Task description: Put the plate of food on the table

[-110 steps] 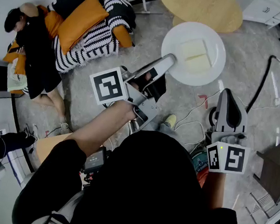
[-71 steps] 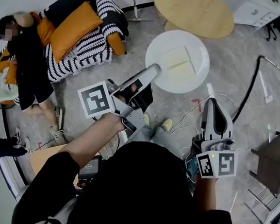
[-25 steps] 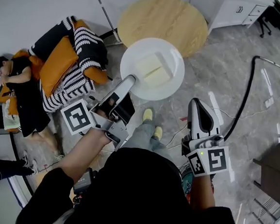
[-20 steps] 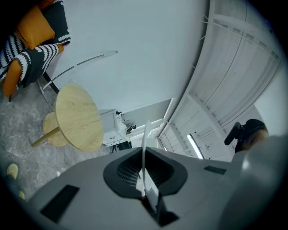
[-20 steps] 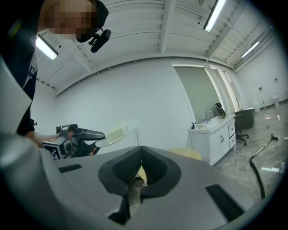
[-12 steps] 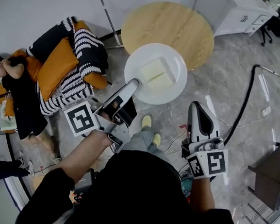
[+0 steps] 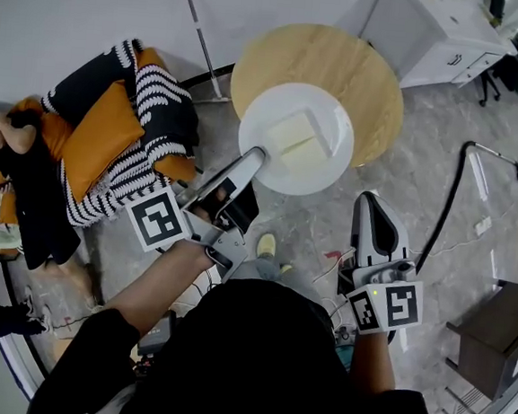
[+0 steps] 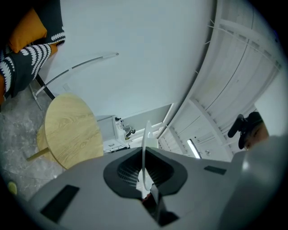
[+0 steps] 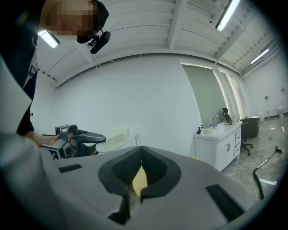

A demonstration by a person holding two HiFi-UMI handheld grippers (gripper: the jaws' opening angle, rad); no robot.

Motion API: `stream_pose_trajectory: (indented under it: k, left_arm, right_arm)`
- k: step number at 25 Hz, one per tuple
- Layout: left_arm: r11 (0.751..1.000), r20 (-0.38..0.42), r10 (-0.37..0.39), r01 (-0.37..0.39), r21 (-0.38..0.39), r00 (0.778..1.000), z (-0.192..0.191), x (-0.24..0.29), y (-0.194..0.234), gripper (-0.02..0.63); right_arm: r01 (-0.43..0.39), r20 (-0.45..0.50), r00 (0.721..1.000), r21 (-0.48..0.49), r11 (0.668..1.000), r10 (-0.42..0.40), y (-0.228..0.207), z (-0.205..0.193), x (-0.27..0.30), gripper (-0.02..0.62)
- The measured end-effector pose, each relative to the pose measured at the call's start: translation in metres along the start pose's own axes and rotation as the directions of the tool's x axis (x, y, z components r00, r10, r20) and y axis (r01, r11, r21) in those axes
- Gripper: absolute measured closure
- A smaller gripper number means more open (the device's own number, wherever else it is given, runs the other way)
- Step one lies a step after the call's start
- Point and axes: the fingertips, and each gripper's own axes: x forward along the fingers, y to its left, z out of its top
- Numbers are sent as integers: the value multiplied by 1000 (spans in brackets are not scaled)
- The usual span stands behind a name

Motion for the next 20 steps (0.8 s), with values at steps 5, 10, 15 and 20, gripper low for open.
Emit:
stream_pose_trajectory:
  k: [5,10,15,20]
  left_arm:
    - [1000,8,4,-4,-16,1000,17,6,12,589]
    - [999,17,17,-16,-31,1000,27,13,20,589]
    - [999,39,22,-21,-34,999,33,23,25,589]
    - [1000,52,28,-27,-16,998,47,41,24,589]
  right_arm:
    - [14,-13,1000,0,1000,-14,-2,0,17,589]
    - [0,-31,1000,0,1000,0,-7,2,33,589]
    - [-24,-35,999,14,1000,25,-15,2,47,589]
    - [-39,-19,999,12,999,40,-30,11,64,589]
